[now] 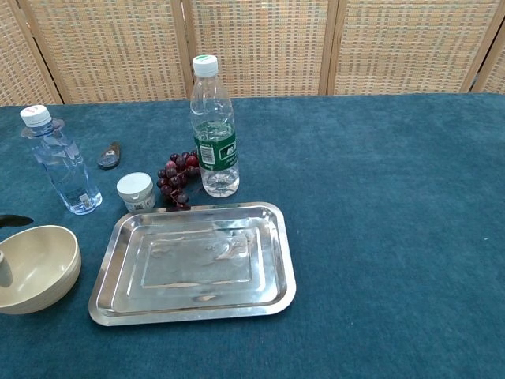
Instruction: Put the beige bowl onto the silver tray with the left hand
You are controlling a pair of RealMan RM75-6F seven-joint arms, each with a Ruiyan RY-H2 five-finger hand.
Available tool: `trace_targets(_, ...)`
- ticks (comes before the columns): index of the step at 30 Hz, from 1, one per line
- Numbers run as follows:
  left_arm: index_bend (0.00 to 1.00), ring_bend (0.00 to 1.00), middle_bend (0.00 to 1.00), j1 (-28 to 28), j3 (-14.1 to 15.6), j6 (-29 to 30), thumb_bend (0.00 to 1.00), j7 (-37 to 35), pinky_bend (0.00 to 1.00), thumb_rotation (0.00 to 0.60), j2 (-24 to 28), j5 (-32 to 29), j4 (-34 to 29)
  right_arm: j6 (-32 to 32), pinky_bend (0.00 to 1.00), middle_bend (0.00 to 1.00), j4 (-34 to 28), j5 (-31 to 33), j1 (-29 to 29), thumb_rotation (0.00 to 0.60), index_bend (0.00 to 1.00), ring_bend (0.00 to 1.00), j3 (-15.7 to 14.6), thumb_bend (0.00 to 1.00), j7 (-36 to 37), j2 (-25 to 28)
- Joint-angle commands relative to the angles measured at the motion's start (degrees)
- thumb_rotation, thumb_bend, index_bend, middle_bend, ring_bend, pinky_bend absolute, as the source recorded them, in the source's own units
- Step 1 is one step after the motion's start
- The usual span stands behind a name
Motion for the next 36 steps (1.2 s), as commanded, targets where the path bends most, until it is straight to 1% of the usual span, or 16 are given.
trace_targets(1, 0.41, 0.0, 0.0, -0.58, -0.07, -1.17, 0.38, 1.18, 0.0, 0.6, -1.15, -0.85, 0.65, -0.07, 0.0, 0.0, 0.05, 0.01, 0.02, 0.6, 0.02, 0.0, -0.02, 0.0, 0.07, 0.01)
trace_targets(8, 0.49, 0.0, 0.0, -1.75, -1.66, -2.61, 0.42, 3.4, 0.0, 0.6, -2.81, -3.38, 0.72, -0.46, 0.0, 0.0, 0.19, 0.38, 0.16, 0.6, 0.02, 0.0, 0.08, 0.0, 0.2, 0.0)
trace_targets(10, 0.53, 0.0, 0.0, -2.15, -1.98, -3.48, 0.43, 4.48, 0.0, 0.6, -2.94, -4.33, 0.45, -0.62, 0.0, 0.0, 0.2, 0.43, 0.24, 0.6, 0.02, 0.0, 0.09, 0.0, 0.18, -0.03)
trace_targets(13, 0.59, 0.0, 0.0, -2.58, -2.33, -4.27, 0.44, 5.68, 0.0, 0.6, -2.95, -5.49, -0.21, -0.87, 0.0, 0.0, 0.26, 0.57, 0.37, 0.6, 0.02, 0.0, 0.11, 0.0, 0.06, -0.15)
trace_targets(16, 0.62, 0.0, 0.0, -2.74, -2.39, -4.12, 0.44, 6.21, 0.0, 0.6, -2.57, -5.82, -1.01, -1.02, 0.0, 0.0, 0.29, 0.73, 0.44, 0.6, 0.02, 0.0, 0.15, 0.0, -0.05, -0.22)
trace_targets(20, 0.62, 0.0, 0.0, -2.57, -2.24, -1.98, 0.44, 5.57, 0.0, 0.6, -1.35, -4.85, -2.45, -1.02, 0.0, 0.0, 0.26, 0.73, 0.45, 0.6, 0.02, 0.0, 0.13, 0.0, -0.25, -0.31)
trace_targets(25, 0.64, 0.0, 0.0, -2.07, -2.15, 2.88, 0.44, 3.82, 0.0, 0.6, 2.24, -2.21, -6.39, -0.96, 0.0, 0.0, 0.17, 0.62, 0.42, 0.6, 0.02, 0.0, 0.07, 0.0, -0.32, -0.36)
trace_targets(29, 0.64, 0.0, 0.0, -2.69, -3.0, 4.56, 0.44, 4.41, 0.0, 0.6, 4.53, -0.97, -9.71, -0.97, 0.0, 0.0, 0.14, 0.61, 0.42, 0.6, 0.02, 0.0, 0.06, 0.0, -0.33, -0.36)
trace_targets(32, 0.64, 0.0, 0.0, -4.28, -4.72, 3.82, 0.44, 6.7, 0.0, 0.6, 5.14, -1.11, -13.03, -0.96, 0.0, 0.0, 0.17, 0.67, 0.42, 0.6, 0.02, 0.0, 0.1, 0.0, -0.26, -0.34)
trace_targets(36, 0.64, 0.0, 0.0, -7.24, -6.51, -0.22, 0.44, 10.92, 0.0, 0.6, 3.25, -2.05, -15.11, -1.22, 0.0, 0.0, 0.21, 0.85, 0.56, 0.6, 0.02, 0.0, 0.18, 0.0, -0.23, -0.36)
